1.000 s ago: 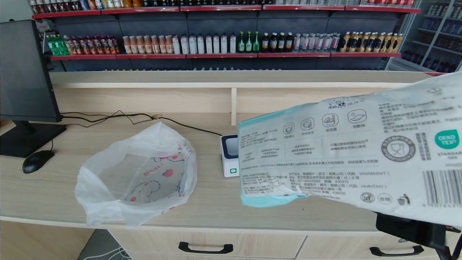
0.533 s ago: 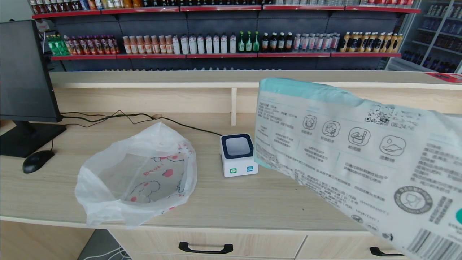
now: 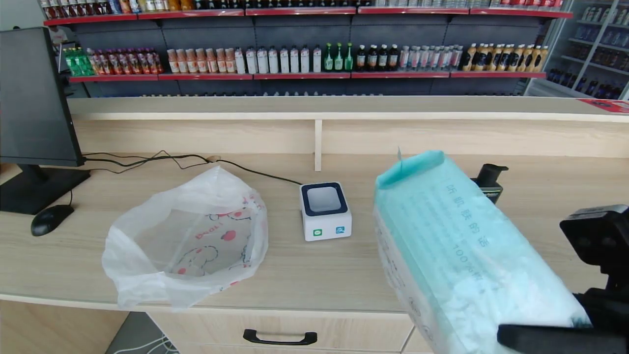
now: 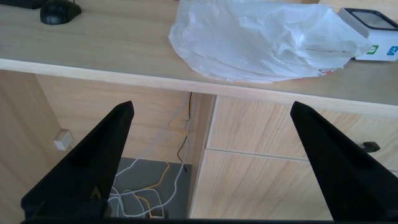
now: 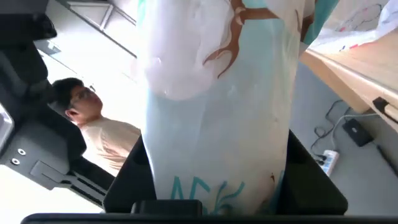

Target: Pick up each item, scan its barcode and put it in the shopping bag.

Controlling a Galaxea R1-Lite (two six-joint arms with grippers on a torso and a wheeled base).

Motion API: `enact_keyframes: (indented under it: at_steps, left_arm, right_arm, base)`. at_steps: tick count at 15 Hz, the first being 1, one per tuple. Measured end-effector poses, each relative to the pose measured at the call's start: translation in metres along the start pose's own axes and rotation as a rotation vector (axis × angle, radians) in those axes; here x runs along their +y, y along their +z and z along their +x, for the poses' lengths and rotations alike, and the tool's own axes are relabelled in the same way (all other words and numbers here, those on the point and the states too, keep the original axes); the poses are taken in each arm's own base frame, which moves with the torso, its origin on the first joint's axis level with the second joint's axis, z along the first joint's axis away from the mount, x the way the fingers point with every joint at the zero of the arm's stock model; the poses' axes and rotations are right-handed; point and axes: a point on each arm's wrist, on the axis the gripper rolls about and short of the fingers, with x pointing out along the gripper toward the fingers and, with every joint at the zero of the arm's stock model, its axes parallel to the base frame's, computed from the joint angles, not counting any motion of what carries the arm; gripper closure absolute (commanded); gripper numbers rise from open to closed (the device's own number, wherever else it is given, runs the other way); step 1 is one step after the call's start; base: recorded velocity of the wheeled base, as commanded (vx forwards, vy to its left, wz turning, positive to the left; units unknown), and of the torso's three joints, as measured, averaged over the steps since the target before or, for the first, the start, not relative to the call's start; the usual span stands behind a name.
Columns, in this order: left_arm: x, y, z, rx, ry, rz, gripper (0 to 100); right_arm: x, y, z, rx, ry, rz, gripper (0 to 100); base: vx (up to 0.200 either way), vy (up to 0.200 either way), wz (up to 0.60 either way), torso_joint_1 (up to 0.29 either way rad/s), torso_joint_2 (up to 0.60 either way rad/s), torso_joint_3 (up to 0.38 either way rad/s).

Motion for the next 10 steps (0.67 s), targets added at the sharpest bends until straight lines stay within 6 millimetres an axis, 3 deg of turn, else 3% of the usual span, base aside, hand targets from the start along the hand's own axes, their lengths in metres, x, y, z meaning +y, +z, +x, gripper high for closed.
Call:
enact_keyframes:
  at_steps: [5,10]
  left_arm:
    - [0.000,0.000,0.000,0.001,-0.001,0.000,0]
    - [0.000,0.000,0.000,0.000,0.000,0.000,0]
  right_arm:
    - [-0.017,-0.009,-0.003,0.030,-0.080,-0.328,100]
    - [-0.032,-0.003,-0.005,-0.013,-0.242,-0.681,100]
  base:
    - [0.000,0.000,0.00,0.000,0.00,0.000]
    - [0.000,0.000,0.00,0.000,0.00,0.000]
